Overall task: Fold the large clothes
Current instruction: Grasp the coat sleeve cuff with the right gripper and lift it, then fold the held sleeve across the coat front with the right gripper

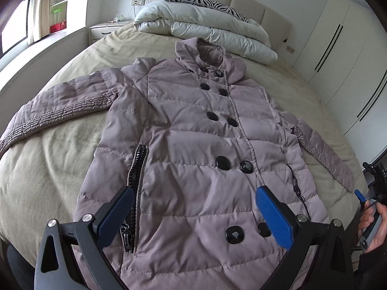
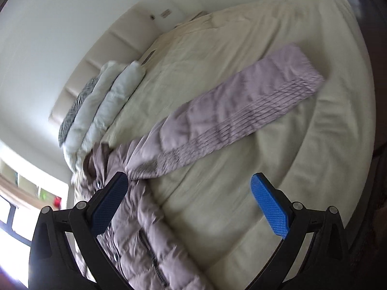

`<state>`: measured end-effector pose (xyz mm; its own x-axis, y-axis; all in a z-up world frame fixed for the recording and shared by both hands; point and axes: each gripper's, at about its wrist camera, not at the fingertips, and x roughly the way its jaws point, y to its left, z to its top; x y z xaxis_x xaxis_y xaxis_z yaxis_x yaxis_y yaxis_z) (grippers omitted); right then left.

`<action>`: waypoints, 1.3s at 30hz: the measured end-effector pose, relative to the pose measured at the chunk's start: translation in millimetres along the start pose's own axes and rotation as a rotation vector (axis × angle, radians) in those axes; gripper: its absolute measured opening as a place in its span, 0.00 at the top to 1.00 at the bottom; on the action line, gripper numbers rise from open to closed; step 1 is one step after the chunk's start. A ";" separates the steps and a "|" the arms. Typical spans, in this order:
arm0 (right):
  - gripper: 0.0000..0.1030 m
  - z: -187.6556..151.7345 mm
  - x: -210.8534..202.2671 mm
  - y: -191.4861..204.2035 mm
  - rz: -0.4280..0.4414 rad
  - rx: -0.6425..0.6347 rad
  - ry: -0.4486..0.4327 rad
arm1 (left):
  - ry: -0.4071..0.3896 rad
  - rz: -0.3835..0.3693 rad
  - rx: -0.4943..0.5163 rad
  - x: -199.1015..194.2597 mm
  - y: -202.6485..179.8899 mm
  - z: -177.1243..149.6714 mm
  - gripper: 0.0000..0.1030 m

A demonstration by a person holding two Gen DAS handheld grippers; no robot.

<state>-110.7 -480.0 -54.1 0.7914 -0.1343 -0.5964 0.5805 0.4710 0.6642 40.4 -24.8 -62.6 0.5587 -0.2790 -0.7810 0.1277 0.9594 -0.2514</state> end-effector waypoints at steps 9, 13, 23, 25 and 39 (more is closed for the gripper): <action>0.09 98.1 48.0 -160.2 0.118 0.380 -0.015 | 0.015 -0.054 -0.032 21.3 -12.8 9.3 0.00; 0.15 121.6 68.8 -190.1 0.084 0.425 -0.006 | 0.033 -0.065 -0.034 30.4 -18.8 9.9 0.00; 0.45 170.4 86.0 -219.3 -0.006 0.382 -0.022 | 0.051 -0.118 -0.025 41.7 -26.0 10.6 0.01; 0.70 172.1 90.1 -207.0 -0.049 0.340 -0.014 | 0.044 -0.123 -0.033 40.6 -23.3 12.1 0.01; 0.83 101.7 46.1 98.1 0.071 -0.544 -0.018 | -0.026 -0.155 -0.093 19.6 12.7 23.3 0.01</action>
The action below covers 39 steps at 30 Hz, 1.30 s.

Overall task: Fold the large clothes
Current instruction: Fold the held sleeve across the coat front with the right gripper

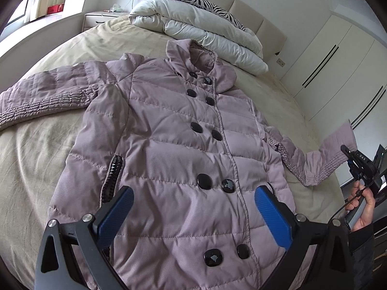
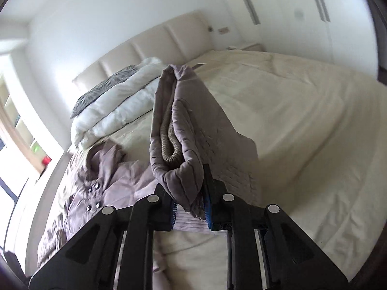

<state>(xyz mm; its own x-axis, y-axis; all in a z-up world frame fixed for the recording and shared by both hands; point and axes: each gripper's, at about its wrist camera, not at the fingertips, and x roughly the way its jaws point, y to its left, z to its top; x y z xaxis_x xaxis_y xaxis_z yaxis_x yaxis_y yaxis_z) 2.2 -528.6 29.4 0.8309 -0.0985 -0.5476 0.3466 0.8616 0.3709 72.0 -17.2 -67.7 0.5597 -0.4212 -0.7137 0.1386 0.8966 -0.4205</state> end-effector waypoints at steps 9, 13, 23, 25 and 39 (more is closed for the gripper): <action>0.83 -95.4 78.3 198.7 0.147 -0.299 0.255 | -0.043 -0.025 -0.065 -22.8 47.1 5.0 0.01; 0.79 -161.8 99.9 243.5 0.106 -0.352 0.343 | -0.029 -0.032 -0.095 -18.7 63.6 5.0 0.01; 0.09 -223.9 104.7 264.4 0.184 -0.425 0.338 | 0.047 -0.153 -0.100 27.9 36.8 20.5 0.01; 0.09 -220.7 93.2 253.5 0.193 -0.394 0.344 | 0.083 -0.178 -0.104 47.0 23.6 27.4 0.01; 0.09 -200.7 71.4 73.4 0.339 0.267 0.390 | 0.306 -0.215 -0.107 175.4 -55.5 60.8 0.46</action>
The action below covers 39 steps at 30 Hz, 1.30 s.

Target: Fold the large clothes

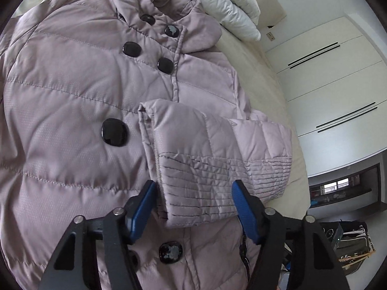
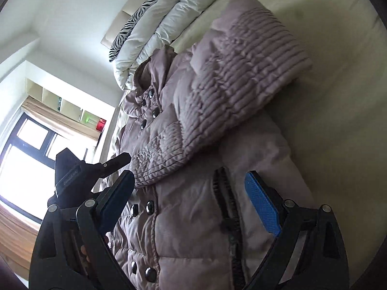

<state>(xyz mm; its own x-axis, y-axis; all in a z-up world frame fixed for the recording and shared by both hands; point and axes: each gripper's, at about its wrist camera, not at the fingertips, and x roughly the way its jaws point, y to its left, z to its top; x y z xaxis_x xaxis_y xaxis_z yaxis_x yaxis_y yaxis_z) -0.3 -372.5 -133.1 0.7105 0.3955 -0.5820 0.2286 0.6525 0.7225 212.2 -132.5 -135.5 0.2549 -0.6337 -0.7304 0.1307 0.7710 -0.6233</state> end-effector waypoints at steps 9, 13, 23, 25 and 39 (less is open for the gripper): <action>0.09 3.5 -4.6 -15.2 0.046 0.047 -0.004 | -0.045 0.016 0.065 -15.7 -11.3 15.3 0.89; 0.09 13.8 -12.4 -17.8 0.094 0.105 -0.026 | -0.154 0.001 0.088 -66.6 -19.2 36.8 0.90; 0.09 51.4 4.8 -29.8 0.286 0.391 -0.069 | -0.393 0.052 0.005 -169.2 43.2 82.3 0.94; 0.09 55.0 17.8 -29.6 0.326 0.457 -0.060 | -0.407 0.060 -0.028 -175.8 63.8 86.4 0.94; 0.09 81.6 146.1 -4.4 0.293 0.534 0.025 | -0.410 0.089 -0.117 -162.9 134.2 86.3 0.94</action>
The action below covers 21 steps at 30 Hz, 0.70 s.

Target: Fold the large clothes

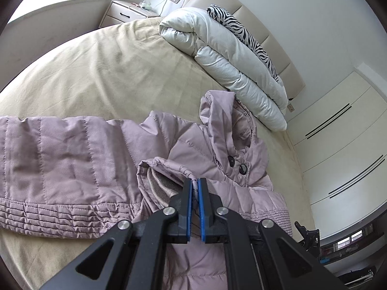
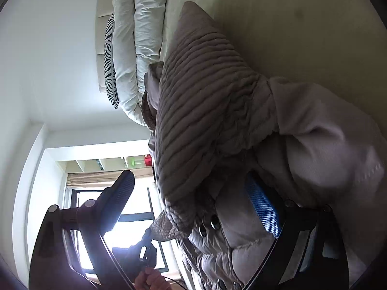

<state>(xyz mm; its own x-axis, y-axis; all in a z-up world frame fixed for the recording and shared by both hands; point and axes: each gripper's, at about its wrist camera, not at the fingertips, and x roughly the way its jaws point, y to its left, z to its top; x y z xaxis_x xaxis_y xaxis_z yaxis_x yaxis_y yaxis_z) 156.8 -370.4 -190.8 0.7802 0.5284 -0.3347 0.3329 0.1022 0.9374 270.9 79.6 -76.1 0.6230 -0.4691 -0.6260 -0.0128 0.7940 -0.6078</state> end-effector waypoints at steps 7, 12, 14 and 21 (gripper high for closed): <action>0.09 27.1 -25.9 11.6 0.063 -0.020 -0.197 | 0.011 0.050 0.008 17.2 8.4 -4.6 0.94; 0.12 38.1 -55.8 -12.5 0.084 0.061 -0.307 | 0.043 0.084 0.039 41.5 2.3 -16.6 0.94; 0.15 39.5 -58.2 -19.0 0.057 0.040 -0.329 | 0.045 0.112 0.047 50.5 1.2 -21.0 0.94; 0.21 41.0 -77.6 5.2 -0.022 -0.087 -0.355 | 0.072 0.149 0.055 61.5 10.9 -30.9 0.93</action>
<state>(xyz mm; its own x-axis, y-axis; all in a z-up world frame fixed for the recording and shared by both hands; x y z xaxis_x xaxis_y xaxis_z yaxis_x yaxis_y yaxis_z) 119.6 -445.4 -163.9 0.9137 0.2017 -0.3528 0.3169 0.1897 0.9293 284.8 47.5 -136.3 0.5598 -0.3695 -0.7417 -0.0566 0.8760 -0.4790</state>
